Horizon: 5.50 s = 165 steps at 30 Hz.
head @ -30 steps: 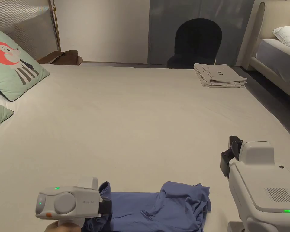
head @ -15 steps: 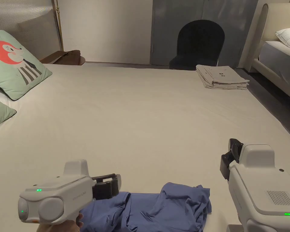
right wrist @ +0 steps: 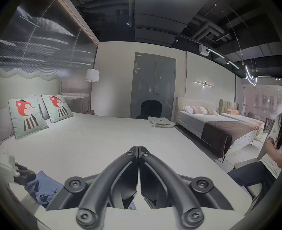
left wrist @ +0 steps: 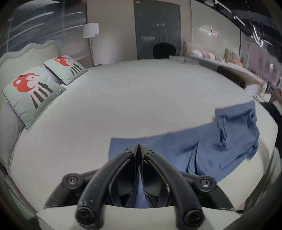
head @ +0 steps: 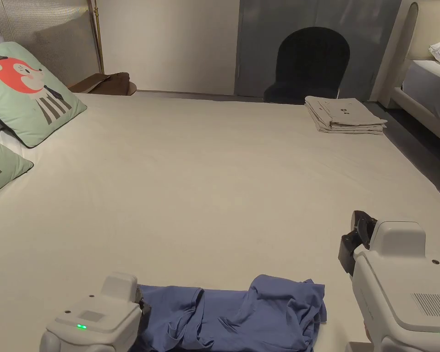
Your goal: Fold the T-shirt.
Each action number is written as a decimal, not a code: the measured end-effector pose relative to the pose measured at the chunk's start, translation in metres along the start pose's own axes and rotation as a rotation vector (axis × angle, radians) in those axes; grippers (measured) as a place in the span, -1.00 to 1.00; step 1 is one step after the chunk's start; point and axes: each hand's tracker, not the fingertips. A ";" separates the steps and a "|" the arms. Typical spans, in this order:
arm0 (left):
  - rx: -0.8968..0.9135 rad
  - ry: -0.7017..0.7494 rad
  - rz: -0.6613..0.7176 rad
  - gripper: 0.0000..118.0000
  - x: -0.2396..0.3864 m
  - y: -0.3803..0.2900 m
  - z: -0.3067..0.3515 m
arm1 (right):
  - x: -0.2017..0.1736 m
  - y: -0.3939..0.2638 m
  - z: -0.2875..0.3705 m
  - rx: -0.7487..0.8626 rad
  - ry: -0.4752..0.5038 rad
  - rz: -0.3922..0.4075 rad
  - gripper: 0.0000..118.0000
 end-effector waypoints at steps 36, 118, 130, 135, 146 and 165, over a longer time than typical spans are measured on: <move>-0.165 -0.591 0.652 -0.32 -0.121 0.012 0.005 | -0.011 -0.005 -0.015 -0.027 0.007 -0.022 -1.00; -0.332 -0.561 0.038 0.85 0.146 0.082 -0.019 | 0.044 -0.012 0.003 -0.064 -0.055 -0.034 -1.00; 0.222 -0.259 0.134 0.10 0.075 0.088 0.040 | 0.035 -0.009 0.002 -0.055 -0.039 -0.028 -1.00; 0.141 -0.224 0.148 -1.00 0.060 0.067 0.016 | 0.033 -0.010 0.003 -0.061 -0.033 -0.029 -1.00; 0.038 -0.295 0.104 -1.00 0.110 0.023 -0.015 | 0.044 -0.017 0.006 -0.083 -0.047 -0.026 -1.00; -0.034 -0.347 -0.071 -1.00 0.212 0.018 -0.040 | 0.070 -0.025 0.008 -0.105 -0.098 -0.024 -1.00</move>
